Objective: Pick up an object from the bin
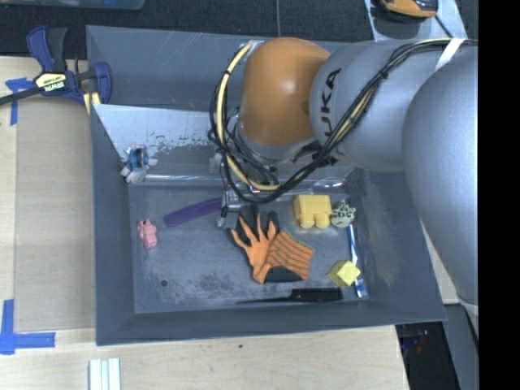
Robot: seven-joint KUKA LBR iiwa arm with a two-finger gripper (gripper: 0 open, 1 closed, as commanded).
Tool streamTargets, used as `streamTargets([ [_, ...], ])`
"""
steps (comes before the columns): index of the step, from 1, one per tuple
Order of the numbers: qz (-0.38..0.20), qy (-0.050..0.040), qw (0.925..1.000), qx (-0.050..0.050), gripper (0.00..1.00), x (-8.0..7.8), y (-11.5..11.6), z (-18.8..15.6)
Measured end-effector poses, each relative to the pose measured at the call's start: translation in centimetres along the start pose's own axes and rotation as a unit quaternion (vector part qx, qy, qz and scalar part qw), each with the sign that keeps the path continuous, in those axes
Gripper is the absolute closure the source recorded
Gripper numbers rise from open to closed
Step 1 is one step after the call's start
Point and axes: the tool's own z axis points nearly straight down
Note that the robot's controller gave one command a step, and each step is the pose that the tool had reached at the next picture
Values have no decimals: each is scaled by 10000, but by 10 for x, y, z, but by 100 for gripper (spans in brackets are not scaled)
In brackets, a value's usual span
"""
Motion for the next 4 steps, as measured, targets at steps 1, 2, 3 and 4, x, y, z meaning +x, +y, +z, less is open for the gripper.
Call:
streamTargets([
  [1,13,-33,10000,-4,0,-2,0,-3],
  [2,72,-46,10000,-4,0,34,-91,66],
  [3,39,-68,10000,-19,0,39,-134,91],
  [4,923,-80,9957,-13,0,96,-121,69],
])
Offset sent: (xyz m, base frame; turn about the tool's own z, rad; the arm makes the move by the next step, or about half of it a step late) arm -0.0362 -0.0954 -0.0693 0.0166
